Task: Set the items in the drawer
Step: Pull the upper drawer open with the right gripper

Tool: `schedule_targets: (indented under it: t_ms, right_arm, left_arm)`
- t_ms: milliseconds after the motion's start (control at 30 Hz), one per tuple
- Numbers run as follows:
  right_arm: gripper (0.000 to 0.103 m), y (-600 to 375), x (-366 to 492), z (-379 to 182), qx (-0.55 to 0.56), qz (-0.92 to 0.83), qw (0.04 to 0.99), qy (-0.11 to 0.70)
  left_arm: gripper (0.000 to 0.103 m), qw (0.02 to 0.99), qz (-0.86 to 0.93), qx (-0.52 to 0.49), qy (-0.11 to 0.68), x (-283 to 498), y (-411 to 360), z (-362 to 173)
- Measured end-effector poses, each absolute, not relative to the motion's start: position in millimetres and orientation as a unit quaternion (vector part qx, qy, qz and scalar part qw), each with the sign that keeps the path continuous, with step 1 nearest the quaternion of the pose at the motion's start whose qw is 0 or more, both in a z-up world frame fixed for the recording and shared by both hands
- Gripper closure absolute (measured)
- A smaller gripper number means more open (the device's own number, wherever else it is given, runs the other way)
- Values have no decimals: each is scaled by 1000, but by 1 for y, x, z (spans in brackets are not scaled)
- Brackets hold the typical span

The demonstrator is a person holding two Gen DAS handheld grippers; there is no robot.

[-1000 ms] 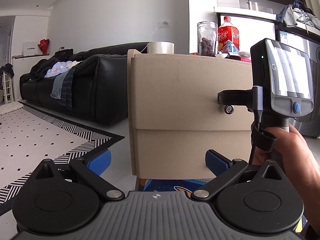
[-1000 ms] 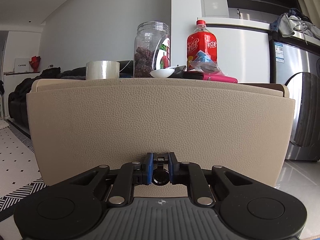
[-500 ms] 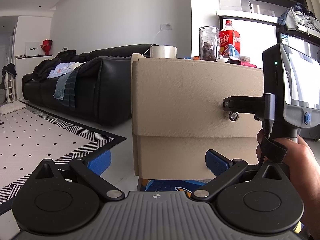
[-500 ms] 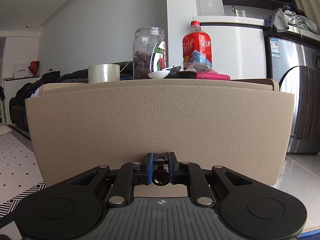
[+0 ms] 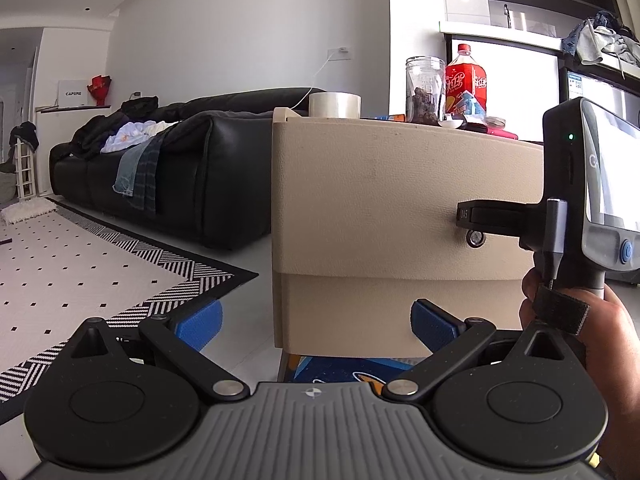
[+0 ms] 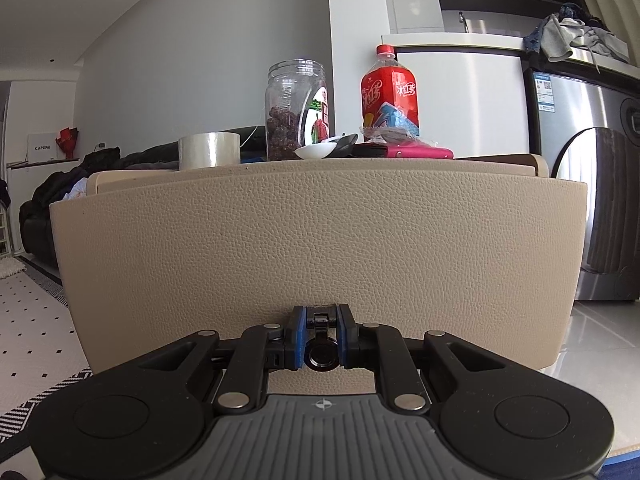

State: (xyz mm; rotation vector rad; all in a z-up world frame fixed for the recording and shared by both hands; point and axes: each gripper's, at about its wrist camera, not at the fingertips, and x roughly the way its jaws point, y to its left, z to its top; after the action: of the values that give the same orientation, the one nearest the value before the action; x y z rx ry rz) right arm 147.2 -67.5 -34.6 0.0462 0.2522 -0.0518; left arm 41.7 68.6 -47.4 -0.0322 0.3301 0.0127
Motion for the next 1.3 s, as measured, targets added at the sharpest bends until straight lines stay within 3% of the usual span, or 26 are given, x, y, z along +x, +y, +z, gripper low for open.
schedule_targets:
  t_ms: [1300]
  right_arm:
    - [86,-67,90,-31,39,-25,990,134]
  left_arm:
    - [0,989,22,-12,146,13,81,-28]
